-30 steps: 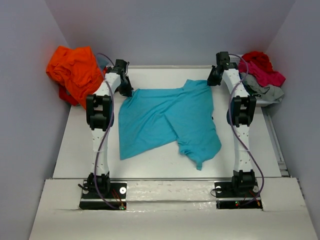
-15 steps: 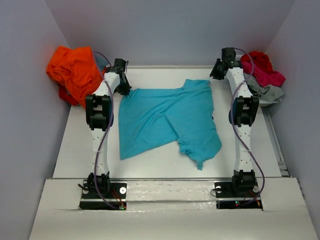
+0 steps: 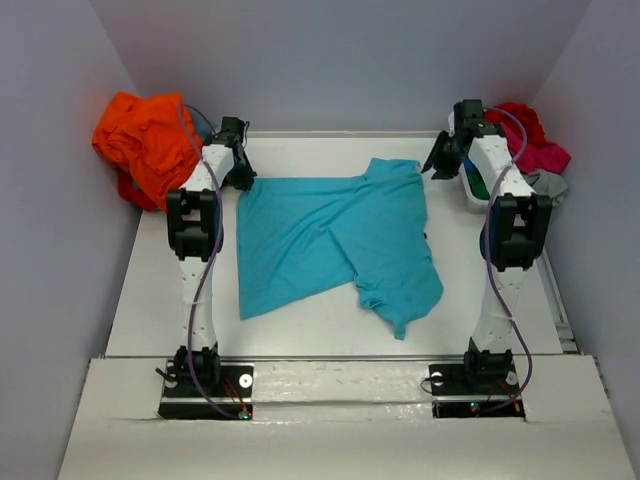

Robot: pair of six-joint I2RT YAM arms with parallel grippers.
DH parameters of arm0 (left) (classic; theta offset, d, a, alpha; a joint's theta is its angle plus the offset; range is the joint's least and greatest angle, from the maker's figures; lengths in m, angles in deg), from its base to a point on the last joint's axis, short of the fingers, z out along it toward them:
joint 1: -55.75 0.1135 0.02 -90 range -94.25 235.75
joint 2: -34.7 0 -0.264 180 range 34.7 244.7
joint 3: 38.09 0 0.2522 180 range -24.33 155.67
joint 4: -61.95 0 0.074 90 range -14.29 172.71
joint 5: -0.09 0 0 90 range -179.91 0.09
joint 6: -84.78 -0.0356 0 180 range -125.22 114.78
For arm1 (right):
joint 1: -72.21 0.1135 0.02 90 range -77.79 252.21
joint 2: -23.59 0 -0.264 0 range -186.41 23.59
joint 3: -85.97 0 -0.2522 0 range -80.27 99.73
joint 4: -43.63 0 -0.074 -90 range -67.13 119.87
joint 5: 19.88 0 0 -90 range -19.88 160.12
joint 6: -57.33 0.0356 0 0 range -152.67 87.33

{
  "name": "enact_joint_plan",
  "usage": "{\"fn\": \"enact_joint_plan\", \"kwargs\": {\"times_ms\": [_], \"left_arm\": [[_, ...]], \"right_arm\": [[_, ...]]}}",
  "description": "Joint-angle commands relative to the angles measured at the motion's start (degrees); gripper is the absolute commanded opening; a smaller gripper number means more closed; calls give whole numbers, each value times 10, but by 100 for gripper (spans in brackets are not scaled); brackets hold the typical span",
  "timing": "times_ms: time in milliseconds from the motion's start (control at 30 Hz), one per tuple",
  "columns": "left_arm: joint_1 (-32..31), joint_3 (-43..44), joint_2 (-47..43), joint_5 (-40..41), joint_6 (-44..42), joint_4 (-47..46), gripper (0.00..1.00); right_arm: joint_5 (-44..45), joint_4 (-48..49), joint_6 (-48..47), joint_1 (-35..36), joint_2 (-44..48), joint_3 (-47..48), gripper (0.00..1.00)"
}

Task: Fold and stack the t-shirts
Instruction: Flatten out the crumpled T-shirt at the center of the board.

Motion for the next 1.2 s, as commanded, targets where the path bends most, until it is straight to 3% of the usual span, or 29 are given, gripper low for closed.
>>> {"fn": "enact_joint_plan", "kwargs": {"times_ms": [0, 133, 333, 1167], "left_arm": [[6, 5, -45, 4, -5, 3, 21], [11, 8, -46, 1, -9, 8, 21], [17, -8, -54, -8, -10, -1, 21], [27, -21, -67, -29, -20, -2, 21]], "right_arm": [[-29, -27, 27, 8, 92, -133, 43], [-19, -29, 28, 20, 130, -221, 42], [3, -15, 29, 20, 133, -273, 42], [25, -23, 62, 20, 20, -166, 42]]}}
